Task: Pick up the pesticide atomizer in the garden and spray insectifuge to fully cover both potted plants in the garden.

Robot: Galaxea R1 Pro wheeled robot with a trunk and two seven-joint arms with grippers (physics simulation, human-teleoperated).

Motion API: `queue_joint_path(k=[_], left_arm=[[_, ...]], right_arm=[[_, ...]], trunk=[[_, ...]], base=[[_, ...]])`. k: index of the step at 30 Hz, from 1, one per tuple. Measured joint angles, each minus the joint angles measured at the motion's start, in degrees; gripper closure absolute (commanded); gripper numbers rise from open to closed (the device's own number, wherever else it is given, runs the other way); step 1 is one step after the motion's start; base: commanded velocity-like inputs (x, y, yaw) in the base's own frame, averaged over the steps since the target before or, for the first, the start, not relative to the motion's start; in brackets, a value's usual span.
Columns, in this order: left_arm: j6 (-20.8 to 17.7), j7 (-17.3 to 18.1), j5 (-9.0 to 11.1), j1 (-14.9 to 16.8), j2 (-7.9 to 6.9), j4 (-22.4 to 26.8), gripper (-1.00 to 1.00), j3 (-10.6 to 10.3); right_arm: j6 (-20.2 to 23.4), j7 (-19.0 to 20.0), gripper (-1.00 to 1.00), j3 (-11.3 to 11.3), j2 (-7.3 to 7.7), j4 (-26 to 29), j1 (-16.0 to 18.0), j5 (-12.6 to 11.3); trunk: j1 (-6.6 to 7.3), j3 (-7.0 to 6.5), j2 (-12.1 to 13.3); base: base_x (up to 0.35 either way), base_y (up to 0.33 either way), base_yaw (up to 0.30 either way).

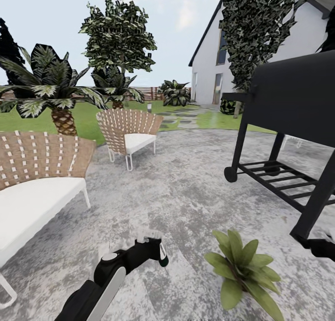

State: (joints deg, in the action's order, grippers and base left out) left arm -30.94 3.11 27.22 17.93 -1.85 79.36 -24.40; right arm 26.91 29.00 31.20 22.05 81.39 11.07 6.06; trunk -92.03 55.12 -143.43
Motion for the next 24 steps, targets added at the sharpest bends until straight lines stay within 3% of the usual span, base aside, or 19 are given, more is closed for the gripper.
queue_joint_path(k=[5, 7, 9, 16, 17, 18, 24], left_arm=[[-0.07, -1.74, 0.01, 0.01, 0.14, 0.0, 1.0, -0.26], [-0.09, -1.64, 0.22, 0.02, 0.05, -0.76, 1.0, -0.11], [-0.09, -1.58, 0.2, 0.03, 0.11, -1.61, 1.0, -0.06], [-0.09, -1.5, -0.02, 0.04, 0.02, -2.18, 1.0, -0.38], [-0.09, -1.47, -0.07, 0.03, 0.01, -2.76, 1.0, -0.38], [-0.06, -1.38, -0.19, 0.04, -0.18, -4.11, 1.0, -0.28], [-0.09, -1.1, -0.26, 0.05, -0.35, -5.75, 1.0, -0.21]], right_arm=[[0.06, 1.31, -1.0, 0.0, 0.05, 0.0, -0.01, -0.01], [0.77, 6.49, -1.0, 0.0, 0.44, 0.0, 0.0, -0.02], [1.45, 9.05, -1.0, -0.08, 0.37, 0.0, 0.0, -0.01], [1.82, 11.06, -1.0, -0.13, 0.38, -0.1, 0.0, -0.09], [1.93, 13.49, -1.0, -0.16, 0.41, -0.09, 0.0, -0.11], [2.5, 20.07, -1.0, -0.8, 0.21, -0.1, 0.0, -0.15], [4.83, 21.26, -1.0, -1.84, 0.12, -0.19, 0.0, -0.78]], trunk=[[0.0, 0.0, 0.0], [0.0, 0.0, 0.0], [0.0, 0.0, 0.0], [0.0, 0.0, 0.0], [0.0, 0.0, 0.0], [0.0, 0.0, 0.0], [0.0, 0.0, 0.0]], base=[[-0.162, -0.319, 0.251], [-0.162, -0.319, 0.266], [-0.162, -0.319, 0.194], [-0.162, -0.319, 0.012], [-0.162, -0.319, 0.0], [-0.162, -0.319, 0.0], [-0.162, -0.319, 0.176]])
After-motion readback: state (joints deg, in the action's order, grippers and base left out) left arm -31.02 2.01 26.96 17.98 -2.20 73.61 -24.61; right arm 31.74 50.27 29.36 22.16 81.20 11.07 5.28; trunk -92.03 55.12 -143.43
